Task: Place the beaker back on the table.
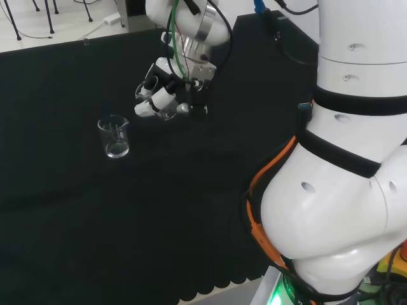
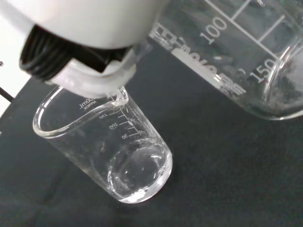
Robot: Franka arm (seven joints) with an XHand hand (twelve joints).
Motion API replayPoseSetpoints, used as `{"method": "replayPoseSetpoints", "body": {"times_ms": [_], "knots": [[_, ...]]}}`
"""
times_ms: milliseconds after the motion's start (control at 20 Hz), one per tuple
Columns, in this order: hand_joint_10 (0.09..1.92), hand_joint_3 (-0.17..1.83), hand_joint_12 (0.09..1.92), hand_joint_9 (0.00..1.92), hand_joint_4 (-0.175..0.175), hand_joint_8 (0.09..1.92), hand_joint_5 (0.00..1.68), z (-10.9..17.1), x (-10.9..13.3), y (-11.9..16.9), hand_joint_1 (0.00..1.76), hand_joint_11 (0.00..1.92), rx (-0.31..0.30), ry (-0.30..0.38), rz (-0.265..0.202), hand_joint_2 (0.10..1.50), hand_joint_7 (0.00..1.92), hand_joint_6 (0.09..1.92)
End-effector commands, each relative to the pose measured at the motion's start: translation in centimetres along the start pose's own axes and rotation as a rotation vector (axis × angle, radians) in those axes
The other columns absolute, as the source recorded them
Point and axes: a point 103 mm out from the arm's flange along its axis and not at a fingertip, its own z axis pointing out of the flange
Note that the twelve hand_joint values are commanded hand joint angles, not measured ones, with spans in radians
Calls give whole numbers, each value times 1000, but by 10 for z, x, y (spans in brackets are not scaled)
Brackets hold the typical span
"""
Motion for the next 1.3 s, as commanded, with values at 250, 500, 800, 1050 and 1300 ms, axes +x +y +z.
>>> {"method": "replayPoseSetpoints", "body": {"times_ms": [250, 500, 800, 1050, 1300], "knots": [[642, 730, 767, 1493, -78, 536, 1277, 33, -21, 9, 1183, 1355, -14, 184, -14, 618, 1612, 702], [632, 724, 765, 1480, -111, 532, 1282, 49, -21, 10, 1190, 1354, -27, 185, 4, 620, 1607, 689], [602, 717, 762, 1473, -146, 516, 1290, 60, -24, 11, 1197, 1352, -66, 220, 4, 619, 1599, 669], [549, 713, 786, 1446, -168, 476, 1299, 51, -48, 7, 1202, 1286, -75, 239, 18, 618, 1587, 650], [522, 708, 808, 1425, -173, 456, 1300, 59, -50, 11, 1203, 1251, -66, 251, 15, 620, 1584, 645]]}}
